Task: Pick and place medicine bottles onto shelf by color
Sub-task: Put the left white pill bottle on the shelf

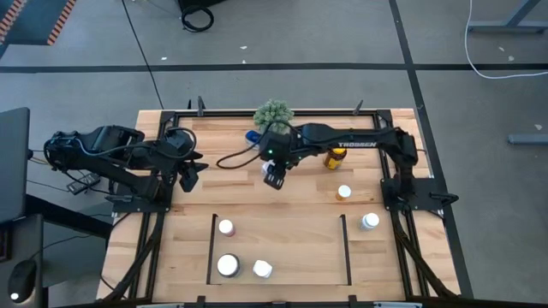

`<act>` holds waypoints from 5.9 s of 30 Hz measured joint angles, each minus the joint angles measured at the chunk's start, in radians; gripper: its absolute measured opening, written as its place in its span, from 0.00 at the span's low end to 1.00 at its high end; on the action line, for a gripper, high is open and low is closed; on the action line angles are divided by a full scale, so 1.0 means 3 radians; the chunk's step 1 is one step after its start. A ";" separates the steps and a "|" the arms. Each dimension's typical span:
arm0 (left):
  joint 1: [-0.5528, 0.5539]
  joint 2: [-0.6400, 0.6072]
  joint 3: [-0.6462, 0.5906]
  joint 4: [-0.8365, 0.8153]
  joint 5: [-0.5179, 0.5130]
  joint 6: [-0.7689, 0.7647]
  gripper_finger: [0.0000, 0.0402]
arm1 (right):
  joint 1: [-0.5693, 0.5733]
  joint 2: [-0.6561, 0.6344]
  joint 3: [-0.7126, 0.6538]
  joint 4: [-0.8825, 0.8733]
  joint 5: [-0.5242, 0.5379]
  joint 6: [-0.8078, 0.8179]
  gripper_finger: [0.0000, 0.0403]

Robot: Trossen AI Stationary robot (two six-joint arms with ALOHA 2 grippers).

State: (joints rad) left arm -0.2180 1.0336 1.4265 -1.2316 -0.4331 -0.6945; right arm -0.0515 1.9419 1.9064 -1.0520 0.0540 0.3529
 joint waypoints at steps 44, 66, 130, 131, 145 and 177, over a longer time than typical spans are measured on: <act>-0.0001 0.0001 0.0000 0.0014 0.0066 -0.0117 0.43 | 0.1156 0.0230 0.1001 0.0152 -0.0085 -0.0084 0.45; -0.0001 0.0001 0.0000 0.0009 0.0065 -0.0108 0.43 | 0.1206 0.0439 0.0989 -0.0078 -0.0219 -0.0116 0.46; -0.0001 0.0001 0.0000 0.0017 0.0064 -0.0179 0.43 | 0.1252 0.0435 0.0989 -0.0310 -0.0329 -0.0292 0.64; -0.0001 0.0001 0.0000 0.0017 0.0065 -0.0179 0.43 | 0.1262 0.0435 0.0989 -0.0323 -0.0336 -0.0292 0.64; 0.0000 0.0000 0.0000 0.0015 0.0064 -0.0175 0.43 | 0.1296 0.0435 0.0989 -0.0733 -0.0032 -0.0279 0.64; -0.0001 0.0001 0.0001 0.0014 0.0064 -0.0174 0.43 | 0.1139 0.0434 0.0932 -0.0357 0.0278 -0.0229 0.64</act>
State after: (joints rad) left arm -0.2183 1.0339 1.4268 -1.2274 -0.4140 -0.7467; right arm 0.2901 2.0720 2.1860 -1.1591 0.1375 0.2841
